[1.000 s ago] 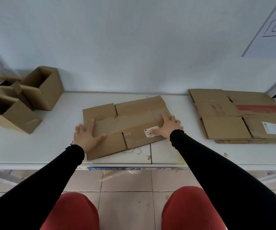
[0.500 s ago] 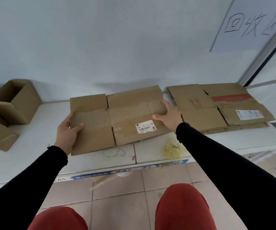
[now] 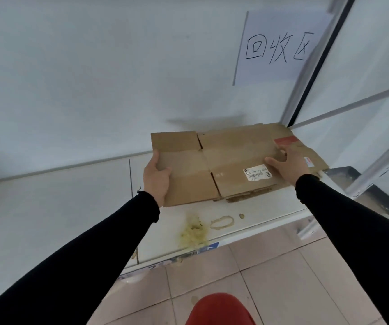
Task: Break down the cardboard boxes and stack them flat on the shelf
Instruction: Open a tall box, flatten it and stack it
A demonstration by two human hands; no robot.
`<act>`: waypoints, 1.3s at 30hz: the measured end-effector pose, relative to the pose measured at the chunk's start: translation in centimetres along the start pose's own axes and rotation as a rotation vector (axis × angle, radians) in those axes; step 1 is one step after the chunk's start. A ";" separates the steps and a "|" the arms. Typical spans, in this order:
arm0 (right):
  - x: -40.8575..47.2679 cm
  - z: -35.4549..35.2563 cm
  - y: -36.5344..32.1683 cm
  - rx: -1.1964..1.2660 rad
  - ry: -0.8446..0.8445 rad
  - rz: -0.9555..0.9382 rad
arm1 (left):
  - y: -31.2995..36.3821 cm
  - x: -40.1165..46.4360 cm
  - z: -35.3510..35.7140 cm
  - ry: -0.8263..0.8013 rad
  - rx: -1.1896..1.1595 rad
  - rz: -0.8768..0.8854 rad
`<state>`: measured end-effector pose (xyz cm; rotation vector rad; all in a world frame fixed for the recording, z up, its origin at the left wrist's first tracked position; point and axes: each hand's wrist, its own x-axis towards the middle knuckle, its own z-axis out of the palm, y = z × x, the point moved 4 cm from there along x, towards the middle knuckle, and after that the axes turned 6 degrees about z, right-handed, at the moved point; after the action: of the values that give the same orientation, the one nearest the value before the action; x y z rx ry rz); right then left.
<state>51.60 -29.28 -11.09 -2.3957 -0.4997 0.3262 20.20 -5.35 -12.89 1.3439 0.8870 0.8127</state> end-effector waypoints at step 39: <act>13.9 2.6 7.6 -0.520 -0.066 0.087 | -7.1 11.0 17.6 -0.621 1.294 0.333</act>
<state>65.12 -27.25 -19.47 -2.9243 -0.5645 0.3472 40.76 -3.97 -20.34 2.7203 0.6531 -0.1061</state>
